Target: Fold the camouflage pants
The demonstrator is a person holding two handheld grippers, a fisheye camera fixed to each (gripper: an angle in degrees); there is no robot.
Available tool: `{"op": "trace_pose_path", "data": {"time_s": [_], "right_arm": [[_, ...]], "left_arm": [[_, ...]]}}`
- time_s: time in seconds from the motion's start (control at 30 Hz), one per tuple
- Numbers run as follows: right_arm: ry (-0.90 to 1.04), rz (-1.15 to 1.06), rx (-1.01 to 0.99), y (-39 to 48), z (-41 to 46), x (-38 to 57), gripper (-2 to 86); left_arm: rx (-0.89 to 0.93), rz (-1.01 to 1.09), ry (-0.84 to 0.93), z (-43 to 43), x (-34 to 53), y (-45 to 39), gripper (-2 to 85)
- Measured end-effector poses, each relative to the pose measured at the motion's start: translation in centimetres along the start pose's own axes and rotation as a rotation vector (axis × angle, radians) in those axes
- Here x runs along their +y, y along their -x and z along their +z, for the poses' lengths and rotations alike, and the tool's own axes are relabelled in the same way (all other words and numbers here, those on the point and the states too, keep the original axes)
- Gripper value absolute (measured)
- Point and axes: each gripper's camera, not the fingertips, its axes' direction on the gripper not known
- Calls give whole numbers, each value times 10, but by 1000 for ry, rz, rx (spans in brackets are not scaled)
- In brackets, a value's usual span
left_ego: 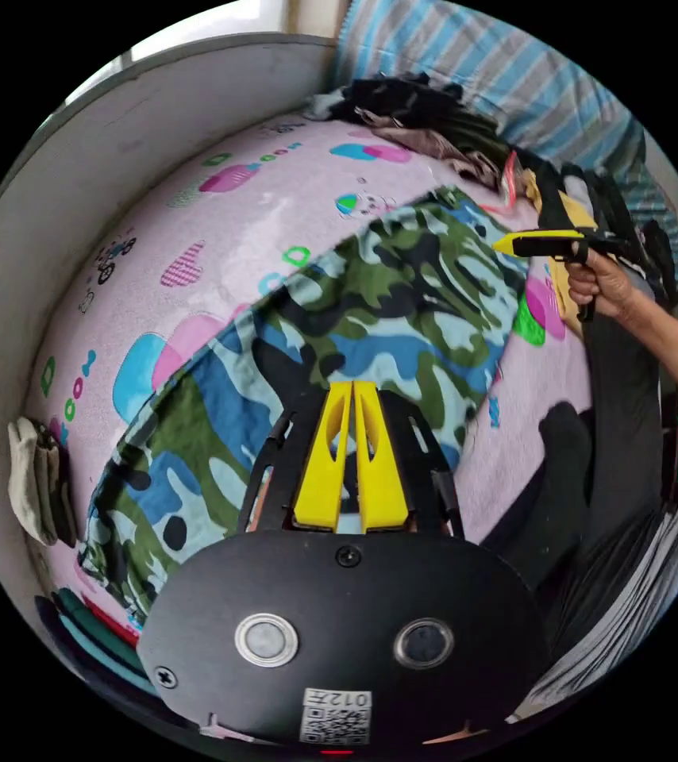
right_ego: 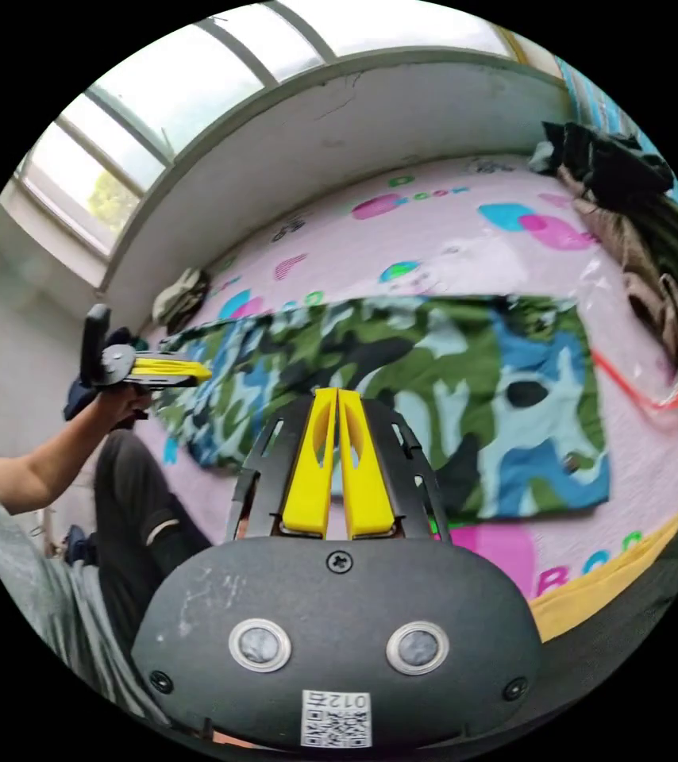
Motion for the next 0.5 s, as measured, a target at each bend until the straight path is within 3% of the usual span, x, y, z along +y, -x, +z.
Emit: {"op": "trace_pose_path", "data": {"time_s": [0.07, 0.23, 0.43, 0.5], "right_arm": [[93, 14, -90, 28, 18, 27, 2], [152, -35, -45, 65, 45, 65, 44], [113, 37, -103, 88, 45, 78, 41], [115, 37, -137, 101, 46, 81, 44]], "left_arm": [[-29, 56, 39, -1, 11, -15, 15], [-17, 281, 120, 9, 24, -74, 70], [-354, 411, 168, 49, 20, -113, 25], [-295, 425, 186, 45, 10, -103, 11]]}}
